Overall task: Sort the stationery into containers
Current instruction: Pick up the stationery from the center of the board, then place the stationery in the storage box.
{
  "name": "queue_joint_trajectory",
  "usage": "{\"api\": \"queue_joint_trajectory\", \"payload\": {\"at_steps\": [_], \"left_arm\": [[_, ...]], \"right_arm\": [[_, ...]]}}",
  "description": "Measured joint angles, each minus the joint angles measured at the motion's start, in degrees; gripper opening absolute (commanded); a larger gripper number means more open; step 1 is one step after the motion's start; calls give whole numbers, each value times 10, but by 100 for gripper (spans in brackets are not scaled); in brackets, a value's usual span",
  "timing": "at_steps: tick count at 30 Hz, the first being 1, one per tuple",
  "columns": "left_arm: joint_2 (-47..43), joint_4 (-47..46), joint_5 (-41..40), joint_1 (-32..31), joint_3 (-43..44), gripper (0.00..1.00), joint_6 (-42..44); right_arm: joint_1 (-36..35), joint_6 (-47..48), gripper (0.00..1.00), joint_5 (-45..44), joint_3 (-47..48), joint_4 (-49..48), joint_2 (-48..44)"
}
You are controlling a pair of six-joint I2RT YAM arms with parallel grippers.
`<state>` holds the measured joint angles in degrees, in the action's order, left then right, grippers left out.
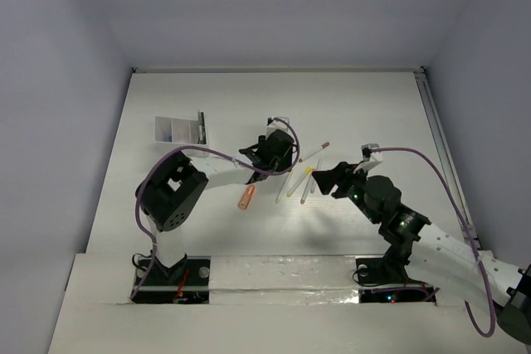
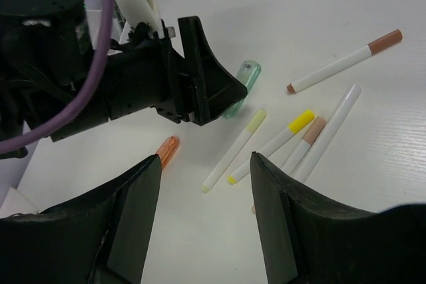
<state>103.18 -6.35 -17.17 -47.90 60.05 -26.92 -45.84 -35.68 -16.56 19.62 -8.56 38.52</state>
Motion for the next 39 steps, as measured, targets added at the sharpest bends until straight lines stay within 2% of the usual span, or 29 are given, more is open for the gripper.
{"api": "queue_joint_trajectory", "payload": {"at_steps": [6,11,14,15,16,18,24,29,35,39], "left_arm": [[48,-3,-21,0,16,48,10],[69,-3,-40,0,41,40,20],[76,-3,-61,0,46,25,28],[77,-2,-67,1,47,10,31],[78,-2,-71,4,49,4,35],[79,1,-78,10,52,0,44],[70,25,-100,53,73,0,66],[0,85,-110,107,108,0,94],[-132,114,-100,253,125,0,106],[-179,126,-107,333,116,1,111]], "right_arm": [[0,0,62,1,0,0,-3],[0,0,59,9,0,-2,1],[0,-1,57,14,0,-5,6],[0,-1,57,14,0,-5,6],[0,-1,57,15,0,-5,6],[0,-1,57,17,0,-6,6],[0,-1,56,25,0,-9,3],[0,-1,55,40,0,-10,3],[0,-1,55,57,0,-10,2],[0,-1,55,64,0,-9,-2]]}}
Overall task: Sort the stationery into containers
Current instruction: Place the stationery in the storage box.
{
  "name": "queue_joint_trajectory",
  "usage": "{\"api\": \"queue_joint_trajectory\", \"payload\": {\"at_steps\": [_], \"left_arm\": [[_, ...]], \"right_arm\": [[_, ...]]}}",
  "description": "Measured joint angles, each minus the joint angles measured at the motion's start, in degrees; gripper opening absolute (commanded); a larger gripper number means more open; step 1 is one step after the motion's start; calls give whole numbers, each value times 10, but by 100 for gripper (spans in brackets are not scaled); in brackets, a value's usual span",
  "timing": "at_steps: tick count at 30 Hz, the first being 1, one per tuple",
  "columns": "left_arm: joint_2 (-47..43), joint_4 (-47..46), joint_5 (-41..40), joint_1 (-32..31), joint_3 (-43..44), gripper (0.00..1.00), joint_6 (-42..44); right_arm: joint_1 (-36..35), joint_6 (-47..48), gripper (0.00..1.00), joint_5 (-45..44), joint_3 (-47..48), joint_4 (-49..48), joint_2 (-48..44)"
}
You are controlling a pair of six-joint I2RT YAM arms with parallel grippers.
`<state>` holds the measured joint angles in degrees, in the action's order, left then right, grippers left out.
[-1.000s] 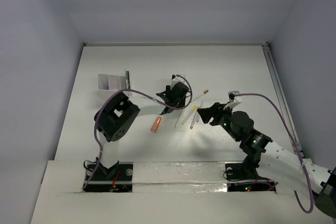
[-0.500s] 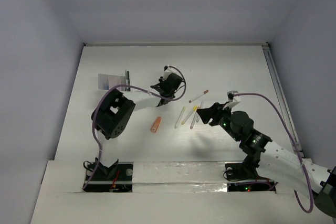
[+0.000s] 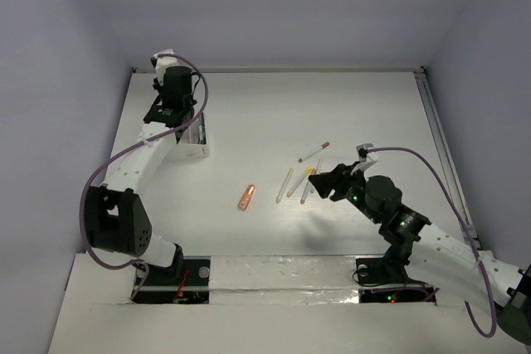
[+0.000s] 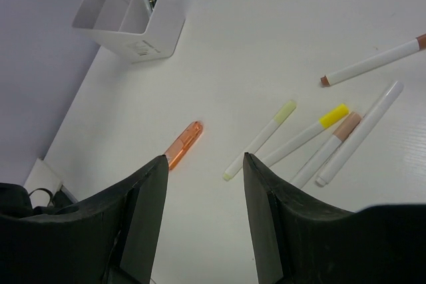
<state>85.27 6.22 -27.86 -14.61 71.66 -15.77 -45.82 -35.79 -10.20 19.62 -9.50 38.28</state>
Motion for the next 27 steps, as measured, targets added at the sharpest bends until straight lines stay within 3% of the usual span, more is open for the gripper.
{"api": "queue_joint_trajectory", "payload": {"at_steps": [7,15,20,27], "left_arm": [[-19,38,5,84,-72,4,19],[-19,58,0,93,-90,7,45],[-16,58,-7,93,-90,16,53],[-2,59,-11,93,-90,36,58]], "right_arm": [[0,0,55,11,0,-1,2],[0,1,54,17,0,-3,15],[0,2,54,17,0,-3,16],[0,2,54,17,0,-4,16]]}}
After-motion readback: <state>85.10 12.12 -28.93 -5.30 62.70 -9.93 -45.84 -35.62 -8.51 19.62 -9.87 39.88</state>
